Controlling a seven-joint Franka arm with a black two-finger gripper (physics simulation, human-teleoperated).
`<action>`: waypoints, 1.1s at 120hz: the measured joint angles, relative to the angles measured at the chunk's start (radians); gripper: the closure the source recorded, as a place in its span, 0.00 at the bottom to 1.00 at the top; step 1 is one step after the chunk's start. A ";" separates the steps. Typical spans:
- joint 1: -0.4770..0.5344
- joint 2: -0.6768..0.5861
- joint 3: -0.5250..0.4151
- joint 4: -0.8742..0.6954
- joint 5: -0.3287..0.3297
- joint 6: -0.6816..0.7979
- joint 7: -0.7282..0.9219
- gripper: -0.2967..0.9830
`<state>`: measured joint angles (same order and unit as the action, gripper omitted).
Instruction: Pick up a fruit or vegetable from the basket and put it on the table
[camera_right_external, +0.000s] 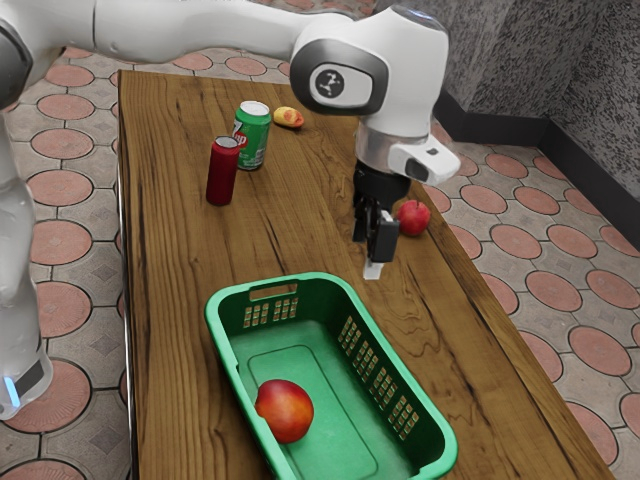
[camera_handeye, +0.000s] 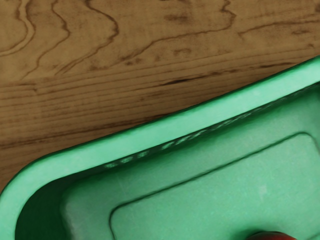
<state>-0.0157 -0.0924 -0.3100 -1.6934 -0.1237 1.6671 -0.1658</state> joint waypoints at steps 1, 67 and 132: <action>-0.001 -0.003 -0.001 -0.005 -0.003 0.006 0.000 0.23; 0.492 -0.464 -0.468 -0.329 -0.329 0.111 0.038 0.23; 0.583 -0.573 -0.563 -0.440 -0.529 0.028 0.076 0.23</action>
<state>0.5673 -0.6656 -0.8725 -2.1335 -0.6531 1.6949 -0.0894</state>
